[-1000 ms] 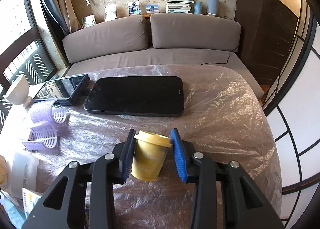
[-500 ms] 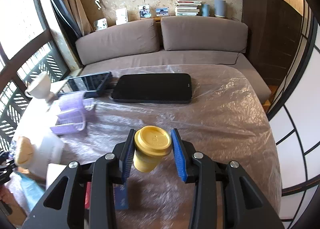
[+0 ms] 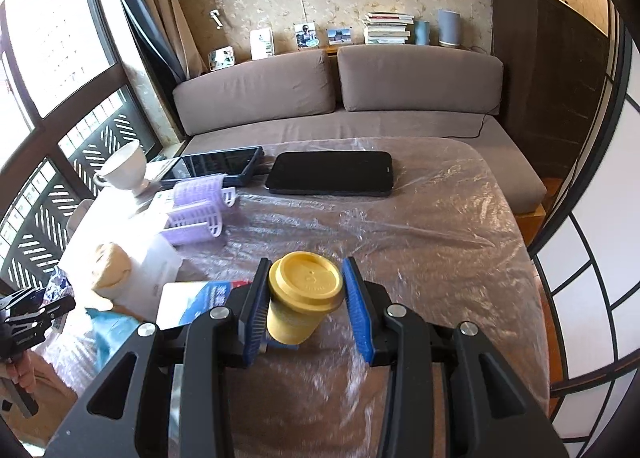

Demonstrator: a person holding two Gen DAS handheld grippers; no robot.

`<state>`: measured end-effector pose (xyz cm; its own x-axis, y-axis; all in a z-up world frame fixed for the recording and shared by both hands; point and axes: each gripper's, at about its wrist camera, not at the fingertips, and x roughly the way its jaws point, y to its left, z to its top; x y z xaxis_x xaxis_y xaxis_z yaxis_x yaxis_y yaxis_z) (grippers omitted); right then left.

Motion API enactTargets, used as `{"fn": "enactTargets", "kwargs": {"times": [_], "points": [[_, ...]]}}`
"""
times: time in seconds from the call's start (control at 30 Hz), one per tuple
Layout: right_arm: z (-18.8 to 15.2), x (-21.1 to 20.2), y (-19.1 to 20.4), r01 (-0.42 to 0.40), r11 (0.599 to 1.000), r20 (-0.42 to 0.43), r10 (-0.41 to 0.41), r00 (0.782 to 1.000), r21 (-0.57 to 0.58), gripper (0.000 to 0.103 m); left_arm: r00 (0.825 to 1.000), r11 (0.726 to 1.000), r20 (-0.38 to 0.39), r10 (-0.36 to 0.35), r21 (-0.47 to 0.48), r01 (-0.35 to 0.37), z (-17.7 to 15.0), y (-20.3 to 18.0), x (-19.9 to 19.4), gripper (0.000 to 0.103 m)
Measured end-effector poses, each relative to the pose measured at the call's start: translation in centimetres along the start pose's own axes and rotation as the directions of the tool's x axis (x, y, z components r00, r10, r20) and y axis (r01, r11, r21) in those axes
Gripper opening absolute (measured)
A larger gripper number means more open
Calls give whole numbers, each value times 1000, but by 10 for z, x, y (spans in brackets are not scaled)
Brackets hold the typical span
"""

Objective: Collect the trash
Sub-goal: 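Carry the tissue pack and yellow cup over the white bin with both grippers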

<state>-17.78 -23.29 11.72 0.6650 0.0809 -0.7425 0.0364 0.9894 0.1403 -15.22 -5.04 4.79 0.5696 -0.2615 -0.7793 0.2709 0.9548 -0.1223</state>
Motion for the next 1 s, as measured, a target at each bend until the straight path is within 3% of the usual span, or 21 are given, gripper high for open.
{"fn": "enactTargets", "kwargs": {"times": [0.27,0.5,0.73,1.0], "points": [[-20,-38,20,-27,997,-20,26,999,-69,36,1000,1000,-4,-16,16,16,-12,-10,-18,53],[-44,-63,46,-123,987,-62,117,991,-101,36,999,999,-21,-44,31,44,-26,-26,-31,53],[-70,-70,75,-241,964,-136,225,965,-112,36,995,994,-48,-89,53,91,-44,-45,-42,53],[-96,-67,102,-320,935,-216,284,934,-152,36,986,986,-92,-141,79,148,-67,-65,-49,53]]}}
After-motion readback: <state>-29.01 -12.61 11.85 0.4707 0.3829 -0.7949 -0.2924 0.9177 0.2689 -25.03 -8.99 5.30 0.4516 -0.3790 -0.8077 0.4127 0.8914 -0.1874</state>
